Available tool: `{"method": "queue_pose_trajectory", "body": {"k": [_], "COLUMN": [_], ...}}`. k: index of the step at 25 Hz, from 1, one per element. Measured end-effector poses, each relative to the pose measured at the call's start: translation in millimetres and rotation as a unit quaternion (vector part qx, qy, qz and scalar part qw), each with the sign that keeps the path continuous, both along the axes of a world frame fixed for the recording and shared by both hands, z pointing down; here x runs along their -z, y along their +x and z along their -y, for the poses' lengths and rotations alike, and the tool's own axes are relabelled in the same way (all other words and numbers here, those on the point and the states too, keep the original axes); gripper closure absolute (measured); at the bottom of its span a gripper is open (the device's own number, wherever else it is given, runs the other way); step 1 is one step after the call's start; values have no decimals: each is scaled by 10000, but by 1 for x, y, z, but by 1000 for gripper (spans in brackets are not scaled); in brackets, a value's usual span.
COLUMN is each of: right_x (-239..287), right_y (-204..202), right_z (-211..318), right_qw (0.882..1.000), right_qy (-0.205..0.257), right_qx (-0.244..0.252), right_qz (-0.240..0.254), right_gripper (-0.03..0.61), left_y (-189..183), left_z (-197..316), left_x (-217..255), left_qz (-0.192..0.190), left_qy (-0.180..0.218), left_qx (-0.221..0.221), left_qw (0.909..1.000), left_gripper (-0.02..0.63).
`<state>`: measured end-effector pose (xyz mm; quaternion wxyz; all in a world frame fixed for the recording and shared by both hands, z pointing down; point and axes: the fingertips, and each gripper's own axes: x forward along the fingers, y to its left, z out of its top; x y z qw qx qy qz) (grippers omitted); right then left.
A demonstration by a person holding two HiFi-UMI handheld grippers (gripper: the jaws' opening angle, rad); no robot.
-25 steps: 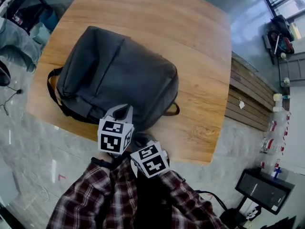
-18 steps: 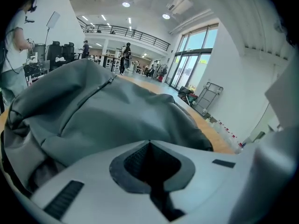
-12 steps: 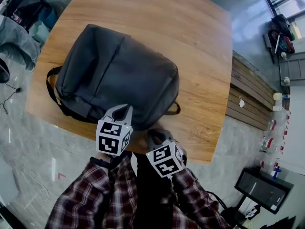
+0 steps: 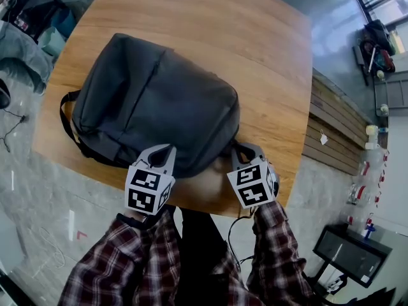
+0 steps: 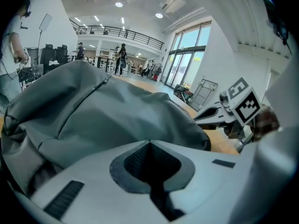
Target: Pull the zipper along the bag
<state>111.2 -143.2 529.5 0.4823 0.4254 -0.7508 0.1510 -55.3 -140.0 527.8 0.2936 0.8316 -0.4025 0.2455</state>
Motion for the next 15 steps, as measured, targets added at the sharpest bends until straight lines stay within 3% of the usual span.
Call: {"method": "queue_pose_trajectory", "body": {"k": [8, 11, 15], "right_x": [-13, -13, -8], "right_y": [15, 12, 15], "right_z": [43, 38, 15], "right_qw": [9998, 9991, 9979], "right_qy": [-64, -145, -274], "right_qx": [-199, -323, -458], "right_qz": [51, 228, 365], "right_gripper": [565, 569, 571], "left_y": [1, -1, -2], "left_z": [1, 3, 7], "left_x": [0, -1, -1], "left_qz": [-116, -284, -386], "left_qy": [-127, -378, -801], "left_qx": [15, 5, -620], "left_qw": [9999, 9989, 9941], "left_gripper": [606, 606, 606]}}
